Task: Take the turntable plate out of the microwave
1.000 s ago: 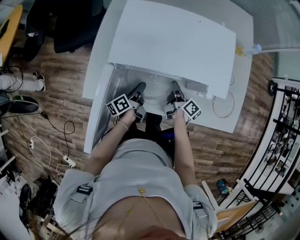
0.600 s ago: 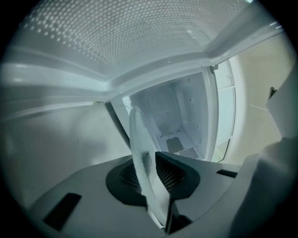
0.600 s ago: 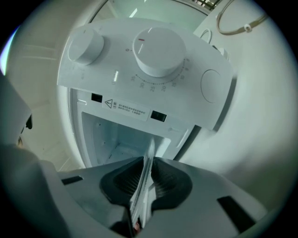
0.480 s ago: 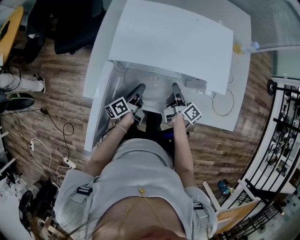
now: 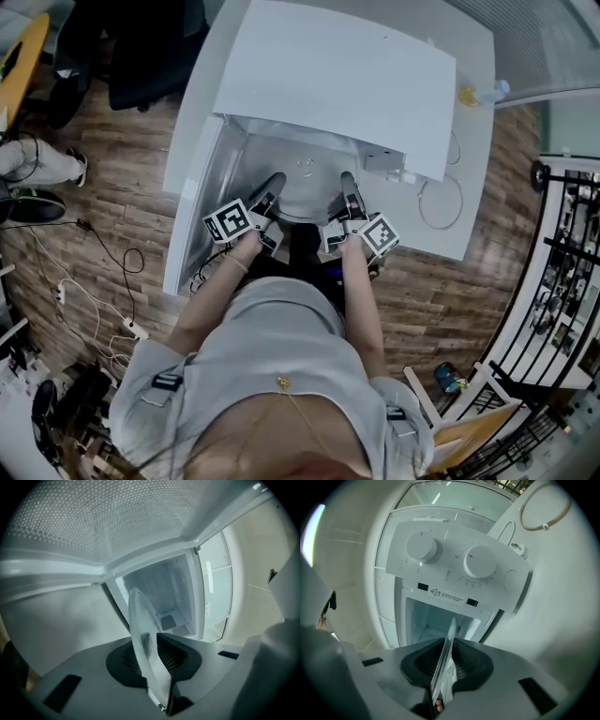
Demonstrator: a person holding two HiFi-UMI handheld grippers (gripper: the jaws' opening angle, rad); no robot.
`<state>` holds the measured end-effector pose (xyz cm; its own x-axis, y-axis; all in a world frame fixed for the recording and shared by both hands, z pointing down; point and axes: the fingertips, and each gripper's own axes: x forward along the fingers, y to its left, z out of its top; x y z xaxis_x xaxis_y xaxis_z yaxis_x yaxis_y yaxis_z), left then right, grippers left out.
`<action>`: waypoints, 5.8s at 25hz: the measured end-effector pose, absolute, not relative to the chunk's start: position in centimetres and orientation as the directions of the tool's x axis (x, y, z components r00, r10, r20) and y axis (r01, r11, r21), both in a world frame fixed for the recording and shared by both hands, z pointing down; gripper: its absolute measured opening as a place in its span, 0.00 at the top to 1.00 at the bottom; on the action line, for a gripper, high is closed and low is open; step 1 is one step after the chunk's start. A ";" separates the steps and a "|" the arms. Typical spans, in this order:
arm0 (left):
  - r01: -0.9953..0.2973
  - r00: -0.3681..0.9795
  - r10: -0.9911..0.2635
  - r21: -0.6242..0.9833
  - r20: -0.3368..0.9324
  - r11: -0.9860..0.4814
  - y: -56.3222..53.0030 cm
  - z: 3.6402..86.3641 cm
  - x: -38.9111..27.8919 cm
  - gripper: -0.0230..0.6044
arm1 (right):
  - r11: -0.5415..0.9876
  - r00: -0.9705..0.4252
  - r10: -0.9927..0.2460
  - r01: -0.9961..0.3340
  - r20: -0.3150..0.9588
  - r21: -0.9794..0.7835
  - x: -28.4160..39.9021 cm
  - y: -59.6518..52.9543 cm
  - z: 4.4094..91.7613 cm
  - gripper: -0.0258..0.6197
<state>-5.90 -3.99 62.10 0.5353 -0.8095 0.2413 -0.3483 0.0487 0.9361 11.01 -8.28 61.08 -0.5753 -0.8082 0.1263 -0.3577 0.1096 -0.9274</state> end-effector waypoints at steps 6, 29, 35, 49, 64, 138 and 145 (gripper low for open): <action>-0.351 0.530 -0.815 0.935 0.235 0.041 -2.9 61.1 -4.7 0.83 | 0.145 -0.595 -0.798 -0.349 0.099 -0.926 11.9 -7.5 59.5 0.87; -0.349 0.640 -0.752 0.932 0.160 -0.099 2.5 55.9 -3.3 0.82 | 0.146 -0.501 -0.864 -0.351 0.054 -0.925 13.4 0.1 54.1 0.87; -0.345 0.695 -0.703 0.927 0.149 -0.144 3.5 54.7 -3.0 0.82 | 0.147 -0.437 -0.899 -0.374 0.034 -0.916 13.8 2.2 53.1 0.87; -0.326 0.778 -0.621 0.909 0.101 -0.260 3.7 50.9 -1.3 0.82 | 0.165 -0.344 -0.939 -0.403 -0.018 -0.900 15.5 4.3 49.3 0.87; -0.338 0.809 -0.580 0.882 0.095 -0.328 1.1 46.6 -0.7 0.82 | 0.195 -0.320 -0.944 -0.347 -0.080 -0.917 16.2 2.2 46.0 0.87; -0.515 0.669 -0.719 0.815 0.188 -0.265 -10.2 45.0 -4.2 0.55 | 0.212 -0.527 -0.832 -0.590 0.174 -0.779 12.1 -11.8 45.4 0.55; -0.514 0.709 -0.676 0.803 0.200 -0.302 -8.6 45.6 -3.4 0.53 | 0.227 -0.536 -0.830 -0.574 0.151 -0.787 12.3 -11.3 45.6 0.54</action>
